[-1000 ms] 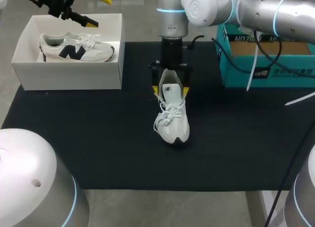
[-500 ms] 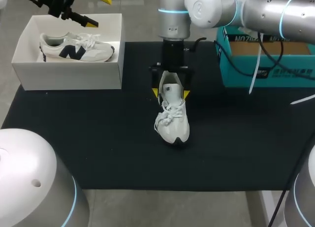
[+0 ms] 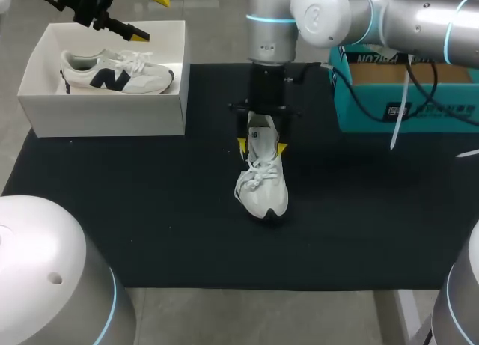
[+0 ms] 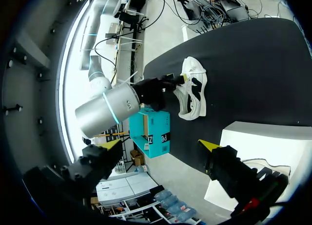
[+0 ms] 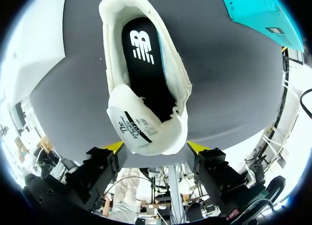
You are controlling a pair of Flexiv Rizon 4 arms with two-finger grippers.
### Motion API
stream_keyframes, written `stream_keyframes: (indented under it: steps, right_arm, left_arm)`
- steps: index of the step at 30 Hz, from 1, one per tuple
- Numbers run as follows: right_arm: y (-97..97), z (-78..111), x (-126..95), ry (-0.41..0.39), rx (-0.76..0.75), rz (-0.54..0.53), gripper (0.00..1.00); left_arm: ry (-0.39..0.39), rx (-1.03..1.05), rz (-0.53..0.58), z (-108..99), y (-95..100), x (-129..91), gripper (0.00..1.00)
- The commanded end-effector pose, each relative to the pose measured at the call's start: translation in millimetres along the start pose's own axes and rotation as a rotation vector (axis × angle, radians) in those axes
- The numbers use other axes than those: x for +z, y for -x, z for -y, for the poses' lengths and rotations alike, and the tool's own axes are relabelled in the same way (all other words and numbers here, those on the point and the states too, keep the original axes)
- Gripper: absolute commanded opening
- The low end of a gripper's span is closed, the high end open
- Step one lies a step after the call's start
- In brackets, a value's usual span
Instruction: Take the shoe out of the shoebox, open the shoe tongue, remove and reinsert the insole, then place the shoe into the shoebox
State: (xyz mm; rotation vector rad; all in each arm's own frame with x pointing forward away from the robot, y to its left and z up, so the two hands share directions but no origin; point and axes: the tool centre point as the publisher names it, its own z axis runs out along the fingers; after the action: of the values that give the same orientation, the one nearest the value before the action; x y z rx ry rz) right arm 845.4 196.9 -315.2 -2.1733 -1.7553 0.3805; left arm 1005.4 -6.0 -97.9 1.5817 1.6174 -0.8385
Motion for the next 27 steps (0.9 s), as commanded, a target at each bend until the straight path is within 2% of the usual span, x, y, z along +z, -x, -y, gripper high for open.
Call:
stream_keyframes:
  steps: [1,7,13,27]
  right_arm:
    - [5.8,4.7,-1.1,0.019,-0.007,-0.016,0.00]
    - [8.5,0.6,-2.0,0.020,-0.014,-0.022,0.00]
    - [11.1,-15.5,-1.6,0.041,-0.036,-0.032,0.00]
    - [10.1,-50.2,21.3,0.041,-0.062,-0.066,0.00]
  left_arm:
    - [-0.001,0.001,-0.003,-0.6,0.0,-0.3,1.00]
    - [-0.001,0.001,-0.003,-0.6,0.0,-0.3,1.00]
    - [-0.001,0.001,-0.003,-0.6,0.0,-0.3,1.00]
    - [-0.001,0.001,-0.003,-0.6,0.0,-0.3,1.00]
